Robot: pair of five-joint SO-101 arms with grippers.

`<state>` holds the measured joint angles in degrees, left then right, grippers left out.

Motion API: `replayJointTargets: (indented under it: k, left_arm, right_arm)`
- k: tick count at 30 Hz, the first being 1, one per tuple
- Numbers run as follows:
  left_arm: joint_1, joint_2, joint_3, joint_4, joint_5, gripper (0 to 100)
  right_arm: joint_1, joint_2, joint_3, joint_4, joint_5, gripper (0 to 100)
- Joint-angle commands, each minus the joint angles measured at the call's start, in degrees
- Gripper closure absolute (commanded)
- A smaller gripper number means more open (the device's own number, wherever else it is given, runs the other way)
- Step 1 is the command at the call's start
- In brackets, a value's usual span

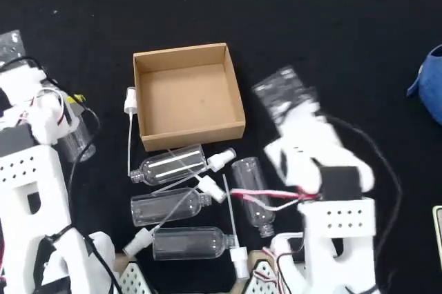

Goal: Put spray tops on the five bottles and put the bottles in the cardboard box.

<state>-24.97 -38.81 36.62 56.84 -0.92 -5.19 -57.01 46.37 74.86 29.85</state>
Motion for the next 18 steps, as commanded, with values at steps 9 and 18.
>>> replayJointTargets:
  k: [9, 18]
  left_arm:
    - [-10.51, -3.08, 3.03, -1.67, 13.8, 97]
    - [-10.07, -3.08, 4.18, -1.67, 14.33, 97]
  right_arm:
    - [-21.1, 0.57, -2.77, 11.69, 1.05, 87.8]
    - [-23.12, 0.66, 15.34, -9.58, 1.05, 78.8]
